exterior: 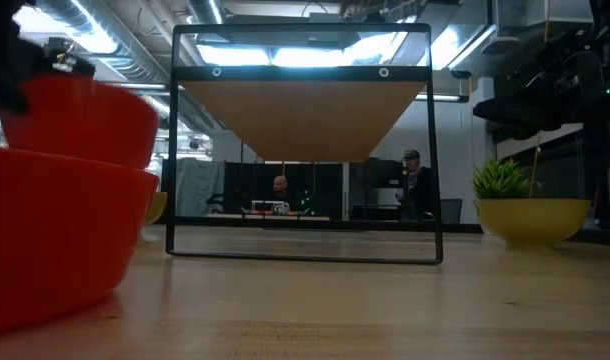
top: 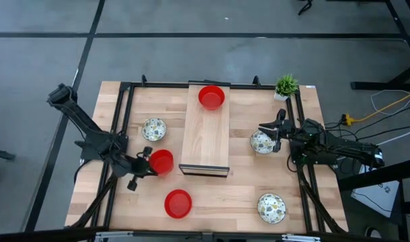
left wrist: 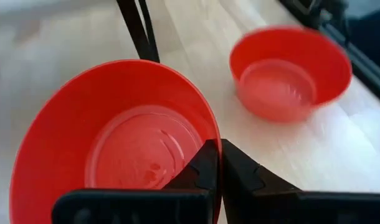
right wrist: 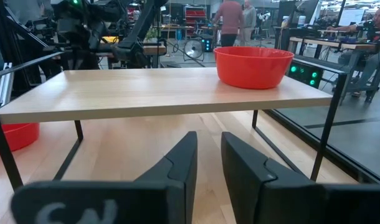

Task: Pick & Place Mini bowls
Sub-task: Stack the top red bowl on top of the red bowl on the shelf

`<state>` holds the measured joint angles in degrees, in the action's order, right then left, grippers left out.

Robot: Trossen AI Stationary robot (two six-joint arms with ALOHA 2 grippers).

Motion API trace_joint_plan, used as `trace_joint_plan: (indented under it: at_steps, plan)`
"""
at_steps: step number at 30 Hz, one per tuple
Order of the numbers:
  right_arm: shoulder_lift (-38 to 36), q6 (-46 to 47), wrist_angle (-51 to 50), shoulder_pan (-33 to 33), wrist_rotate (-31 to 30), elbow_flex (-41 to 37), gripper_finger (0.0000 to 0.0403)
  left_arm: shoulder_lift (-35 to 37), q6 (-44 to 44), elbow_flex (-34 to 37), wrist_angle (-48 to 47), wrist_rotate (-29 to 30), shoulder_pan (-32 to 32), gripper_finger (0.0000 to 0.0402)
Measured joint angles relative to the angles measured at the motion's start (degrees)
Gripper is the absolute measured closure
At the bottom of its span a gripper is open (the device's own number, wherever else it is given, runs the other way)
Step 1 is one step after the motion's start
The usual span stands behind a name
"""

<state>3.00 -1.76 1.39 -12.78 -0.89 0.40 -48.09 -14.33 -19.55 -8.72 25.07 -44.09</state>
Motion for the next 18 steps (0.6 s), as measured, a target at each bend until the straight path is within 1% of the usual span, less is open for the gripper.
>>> trace_joint_plan:
  at_steps: [7,14,18]
  plan:
    - [0.0,0.0,0.0,0.0,0.0,0.0,0.0328,3.3,6.7,0.0,5.8,5.7,-1.0,0.0398]
    - [0.0,0.0,0.0,0.0,0.0,0.0,0.0328,5.3,14.4,0.0,11.6,13.7,-0.9,0.0398]
    - [0.0,0.0,0.0,0.0,0.0,0.0,0.0328,5.2,18.1,-2.5,11.6,15.9,-0.1,0.0398]
